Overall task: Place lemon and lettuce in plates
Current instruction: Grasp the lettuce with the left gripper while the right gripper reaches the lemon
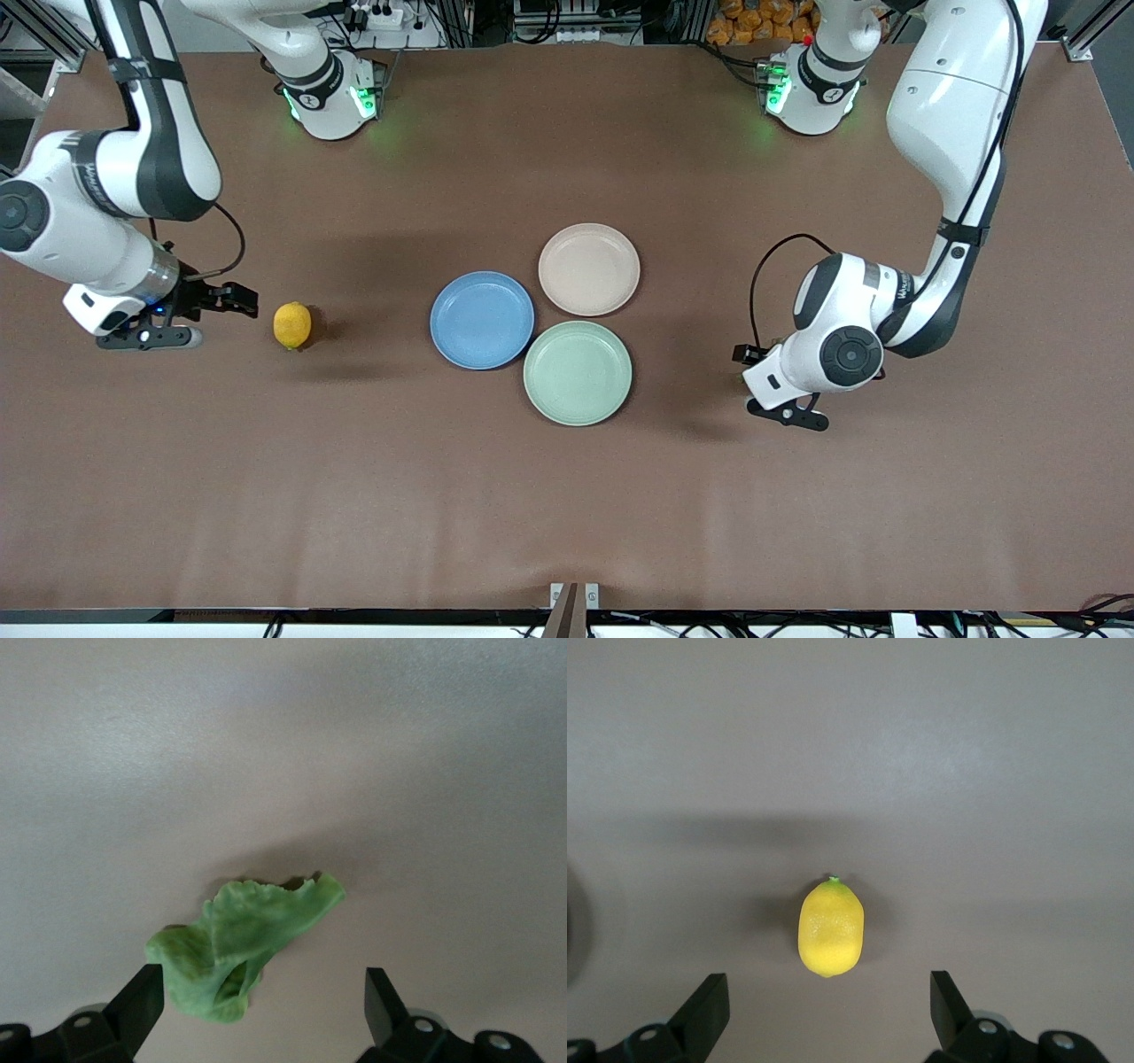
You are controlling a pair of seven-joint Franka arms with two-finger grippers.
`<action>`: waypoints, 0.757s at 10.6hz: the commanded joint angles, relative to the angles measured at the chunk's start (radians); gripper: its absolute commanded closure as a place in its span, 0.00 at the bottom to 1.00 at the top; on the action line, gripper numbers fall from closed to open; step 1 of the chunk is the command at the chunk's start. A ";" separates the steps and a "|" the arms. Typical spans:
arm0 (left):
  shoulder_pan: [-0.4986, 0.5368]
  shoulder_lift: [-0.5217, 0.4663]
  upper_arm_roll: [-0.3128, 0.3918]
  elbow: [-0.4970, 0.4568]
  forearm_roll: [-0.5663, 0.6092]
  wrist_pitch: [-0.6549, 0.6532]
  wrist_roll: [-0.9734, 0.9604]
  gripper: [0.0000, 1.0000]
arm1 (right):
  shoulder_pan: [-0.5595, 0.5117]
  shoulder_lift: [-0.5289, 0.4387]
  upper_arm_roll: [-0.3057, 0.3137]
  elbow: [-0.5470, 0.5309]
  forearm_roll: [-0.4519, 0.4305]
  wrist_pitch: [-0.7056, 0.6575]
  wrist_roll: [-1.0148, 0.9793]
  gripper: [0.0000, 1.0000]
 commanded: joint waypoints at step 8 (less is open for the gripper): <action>0.037 -0.002 0.006 -0.104 0.079 0.102 -0.011 0.00 | -0.006 0.143 0.020 -0.228 0.013 0.444 0.022 0.00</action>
